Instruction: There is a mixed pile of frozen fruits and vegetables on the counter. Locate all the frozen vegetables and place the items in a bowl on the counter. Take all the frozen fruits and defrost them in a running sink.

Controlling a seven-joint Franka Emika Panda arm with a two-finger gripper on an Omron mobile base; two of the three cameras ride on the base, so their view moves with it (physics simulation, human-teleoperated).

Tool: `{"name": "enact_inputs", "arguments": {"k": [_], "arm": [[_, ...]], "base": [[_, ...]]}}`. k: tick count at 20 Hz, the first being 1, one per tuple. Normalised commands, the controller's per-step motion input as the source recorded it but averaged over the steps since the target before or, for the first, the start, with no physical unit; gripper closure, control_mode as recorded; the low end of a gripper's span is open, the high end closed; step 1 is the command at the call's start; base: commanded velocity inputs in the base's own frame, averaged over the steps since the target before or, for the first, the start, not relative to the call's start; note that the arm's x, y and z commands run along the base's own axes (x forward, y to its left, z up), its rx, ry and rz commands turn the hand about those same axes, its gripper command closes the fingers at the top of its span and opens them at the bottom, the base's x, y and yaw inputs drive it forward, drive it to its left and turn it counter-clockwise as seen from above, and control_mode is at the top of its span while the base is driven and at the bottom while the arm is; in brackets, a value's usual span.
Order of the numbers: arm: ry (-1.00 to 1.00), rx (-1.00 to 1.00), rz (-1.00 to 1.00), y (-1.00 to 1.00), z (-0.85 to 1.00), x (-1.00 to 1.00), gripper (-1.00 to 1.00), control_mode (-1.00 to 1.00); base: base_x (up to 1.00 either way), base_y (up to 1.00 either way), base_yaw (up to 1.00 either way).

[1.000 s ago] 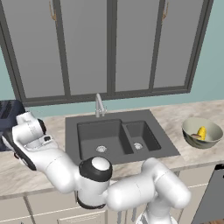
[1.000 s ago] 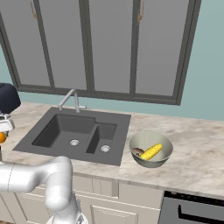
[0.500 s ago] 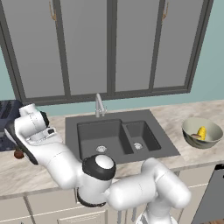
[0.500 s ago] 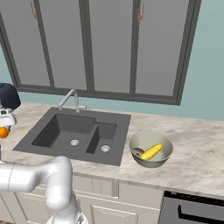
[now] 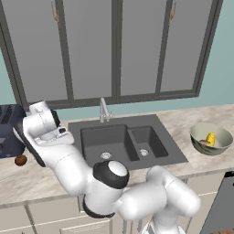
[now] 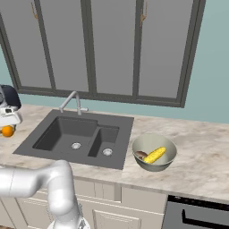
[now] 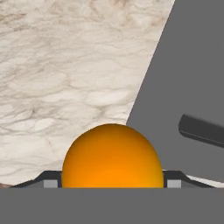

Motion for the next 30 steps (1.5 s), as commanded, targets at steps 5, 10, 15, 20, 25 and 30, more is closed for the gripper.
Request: {"name": "enact_inputs", "arguments": {"k": [5,10,15,20,25,30], "arm": [[-0.06,0.02,-0.04,-0.42,0.17,0.00,1.00,-1.00],[-0.07,0.05,-0.01,-0.47,0.18,0.00,1.00,-1.00],[-0.06,0.06,0.01,-0.48,0.11,-0.02,1.00,-1.00],[-0.01,0.03,-0.02,-0.54,0.00,0.00,1.00,-1.00],[0.00,0.04,-0.01,-0.55,-0.01,0.02,1.00,-1.00],[0.00,0.04,-0.02,-0.54,-0.03,0.04,1.00,-1.00]], "base": [[0.00,0.00,0.00],[0.00,0.00,0.00],[0.00,0.00,0.00],[0.00,0.00,0.00],[0.00,0.00,0.00],[0.00,0.00,0.00]]}}
